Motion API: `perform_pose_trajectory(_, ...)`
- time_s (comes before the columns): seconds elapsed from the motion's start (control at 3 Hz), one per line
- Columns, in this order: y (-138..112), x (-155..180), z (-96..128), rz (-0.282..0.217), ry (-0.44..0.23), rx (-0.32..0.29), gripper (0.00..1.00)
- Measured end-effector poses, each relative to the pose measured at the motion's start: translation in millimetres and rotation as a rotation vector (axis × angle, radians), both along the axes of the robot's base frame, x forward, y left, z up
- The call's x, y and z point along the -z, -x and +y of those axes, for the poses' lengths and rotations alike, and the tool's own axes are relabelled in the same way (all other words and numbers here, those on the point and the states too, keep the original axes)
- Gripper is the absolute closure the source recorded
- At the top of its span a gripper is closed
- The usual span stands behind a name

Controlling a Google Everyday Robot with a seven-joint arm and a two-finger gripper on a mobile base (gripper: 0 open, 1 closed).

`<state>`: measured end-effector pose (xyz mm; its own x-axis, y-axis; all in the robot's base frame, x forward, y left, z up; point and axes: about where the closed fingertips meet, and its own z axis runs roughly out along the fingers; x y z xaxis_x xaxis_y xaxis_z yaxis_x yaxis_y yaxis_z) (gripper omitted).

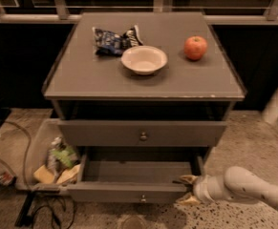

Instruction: Open middle drawer

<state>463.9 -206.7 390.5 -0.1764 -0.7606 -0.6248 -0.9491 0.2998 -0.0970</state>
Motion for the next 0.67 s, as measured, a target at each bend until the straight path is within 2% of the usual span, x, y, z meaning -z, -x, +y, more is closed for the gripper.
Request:
perform_pose_trajectory(0.33, 0, -2, 0, 0.0, 0.0, 0.0, 0.57)
perform_pose_trajectory(0.67, 10, -1, -1, 0.013, -0.01, 0.005, 0.79)
